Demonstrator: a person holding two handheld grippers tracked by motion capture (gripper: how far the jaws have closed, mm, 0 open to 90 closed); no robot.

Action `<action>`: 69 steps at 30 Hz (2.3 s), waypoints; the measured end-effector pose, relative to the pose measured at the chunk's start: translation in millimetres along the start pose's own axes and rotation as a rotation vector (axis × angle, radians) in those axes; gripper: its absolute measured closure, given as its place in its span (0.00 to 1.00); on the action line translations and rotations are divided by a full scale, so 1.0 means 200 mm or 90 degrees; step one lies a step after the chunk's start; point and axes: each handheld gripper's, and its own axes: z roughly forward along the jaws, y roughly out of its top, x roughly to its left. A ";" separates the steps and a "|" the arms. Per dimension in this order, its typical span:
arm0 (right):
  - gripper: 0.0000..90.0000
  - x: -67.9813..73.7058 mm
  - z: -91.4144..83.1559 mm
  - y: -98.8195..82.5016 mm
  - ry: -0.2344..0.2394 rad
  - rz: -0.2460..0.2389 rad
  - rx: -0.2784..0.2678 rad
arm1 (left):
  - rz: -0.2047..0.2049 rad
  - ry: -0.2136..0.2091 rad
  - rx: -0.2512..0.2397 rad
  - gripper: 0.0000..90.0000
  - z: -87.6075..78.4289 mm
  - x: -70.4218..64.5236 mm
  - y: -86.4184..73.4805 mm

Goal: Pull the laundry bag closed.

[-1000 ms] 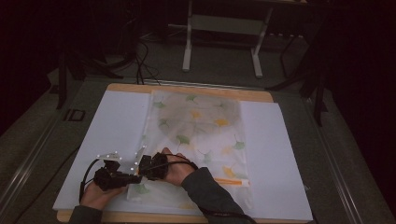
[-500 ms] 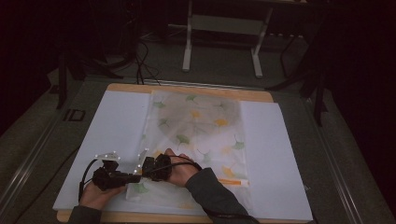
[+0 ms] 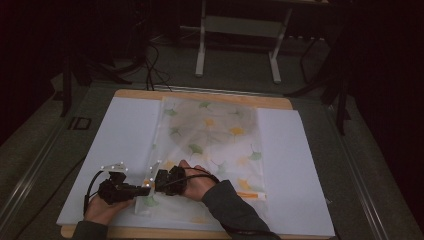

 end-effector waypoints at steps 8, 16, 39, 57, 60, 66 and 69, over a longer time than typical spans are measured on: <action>0.94 0.00 -0.01 -0.02 -0.009 -0.001 0.007 | -0.001 0.002 -0.005 0.98 -0.01 0.00 0.00; 0.94 -0.01 -0.03 -0.05 -0.007 0.009 0.006 | 0.000 0.000 -0.004 0.98 -0.01 0.00 0.00; 0.95 0.00 -0.09 -0.12 -0.013 0.009 0.011 | 0.002 0.001 -0.007 0.98 -0.02 0.00 -0.01; 1.00 0.02 -0.12 -0.17 -0.034 0.007 0.008 | 0.003 0.003 -0.012 0.98 -0.02 0.00 -0.01; 1.00 0.02 -0.11 -0.17 -0.038 0.007 0.004 | 0.004 0.001 -0.012 0.98 -0.02 0.00 -0.01; 1.00 0.02 -0.11 -0.19 -0.037 0.009 0.009 | 0.002 -0.001 -0.015 0.98 -0.03 0.00 -0.01; 1.00 0.02 -0.12 -0.20 -0.040 0.009 0.011 | 0.003 0.002 -0.014 0.98 -0.03 0.00 -0.01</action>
